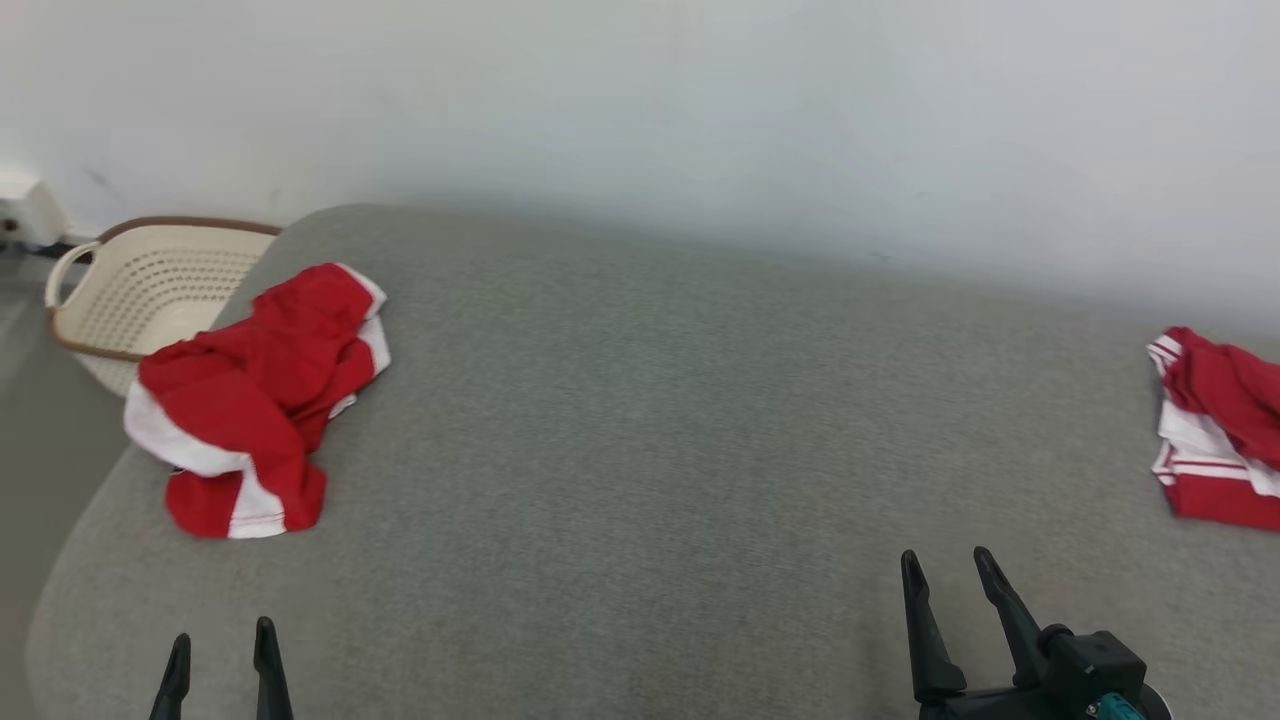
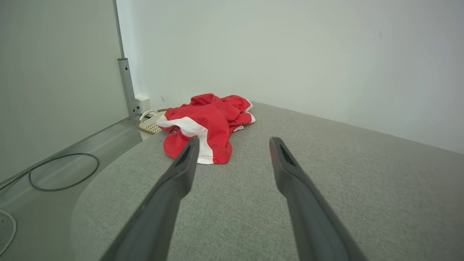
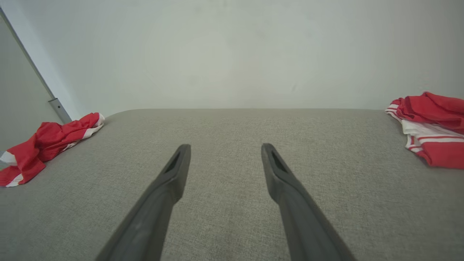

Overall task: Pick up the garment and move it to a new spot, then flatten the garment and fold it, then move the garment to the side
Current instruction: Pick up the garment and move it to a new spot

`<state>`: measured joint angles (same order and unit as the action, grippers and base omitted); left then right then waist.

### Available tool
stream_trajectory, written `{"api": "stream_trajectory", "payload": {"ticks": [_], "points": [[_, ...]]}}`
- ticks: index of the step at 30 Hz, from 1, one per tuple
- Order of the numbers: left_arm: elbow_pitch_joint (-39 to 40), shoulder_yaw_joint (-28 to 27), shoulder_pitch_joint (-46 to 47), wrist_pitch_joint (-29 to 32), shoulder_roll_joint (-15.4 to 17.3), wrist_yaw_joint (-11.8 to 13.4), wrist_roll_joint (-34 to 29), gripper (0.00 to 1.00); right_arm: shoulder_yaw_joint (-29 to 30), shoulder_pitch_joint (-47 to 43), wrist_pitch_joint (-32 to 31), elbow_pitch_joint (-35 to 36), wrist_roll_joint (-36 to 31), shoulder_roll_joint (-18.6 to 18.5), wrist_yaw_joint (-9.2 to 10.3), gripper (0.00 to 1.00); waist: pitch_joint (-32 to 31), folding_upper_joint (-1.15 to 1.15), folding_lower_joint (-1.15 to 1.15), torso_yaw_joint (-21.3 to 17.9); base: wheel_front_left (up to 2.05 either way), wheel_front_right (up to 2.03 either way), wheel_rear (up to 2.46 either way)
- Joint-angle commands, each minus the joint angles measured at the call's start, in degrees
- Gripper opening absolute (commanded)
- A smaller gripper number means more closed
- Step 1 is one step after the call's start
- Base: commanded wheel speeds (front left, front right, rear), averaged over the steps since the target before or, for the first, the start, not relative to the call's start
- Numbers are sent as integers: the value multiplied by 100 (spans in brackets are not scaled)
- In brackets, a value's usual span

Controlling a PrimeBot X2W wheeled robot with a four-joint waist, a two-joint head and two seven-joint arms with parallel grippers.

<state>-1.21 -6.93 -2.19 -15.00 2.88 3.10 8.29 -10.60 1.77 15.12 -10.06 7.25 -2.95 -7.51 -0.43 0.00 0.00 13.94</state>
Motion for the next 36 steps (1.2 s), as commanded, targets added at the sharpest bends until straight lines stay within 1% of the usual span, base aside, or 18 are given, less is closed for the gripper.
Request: {"api": "stream_trajectory", "payload": {"ticks": [1, 6, 11, 14, 26, 31, 36], "points": [[8, -23, -42, -22, 3, -11, -9, 100, -14, 5, 6, 5, 60, 9, 5, 100, -27, 0, 0, 349, 0, 0, 0], [-23, -38, -51, -22, 3, -34, -44, 100, -51, 11, 6, -22, 93, 9, 5, 100, -56, 0, 0, 718, 0, 0, 0], [-47, -77, -93, -22, 3, -38, -66, 100, -108, 39, 6, -70, 128, 9, 5, 100, -110, 0, 0, 1007, 0, 0, 0], [-50, -111, -103, -22, 3, -43, -75, 100, -110, 13, 6, -74, 129, 9, 5, 100, -134, 0, 0, 1094, 0, 0, 0], [18, -260, -44, -22, 6, -43, -35, 100, -140, 61, 6, -147, 128, 10, 5, 100, -112, 0, 0, 1178, 0, 0, 0], [7, -276, 290, -22, 36, -204, 106, 100, -140, 120, 6, -195, 81, 9, 5, 100, -33, 0, 0, 1108, 0, 0, 0], [-84, -198, 988, -22, 161, -406, 172, 100, -160, 267, 6, -224, 38, 7, 5, 100, 109, 0, 0, 963, 0, 0, 0]]}}
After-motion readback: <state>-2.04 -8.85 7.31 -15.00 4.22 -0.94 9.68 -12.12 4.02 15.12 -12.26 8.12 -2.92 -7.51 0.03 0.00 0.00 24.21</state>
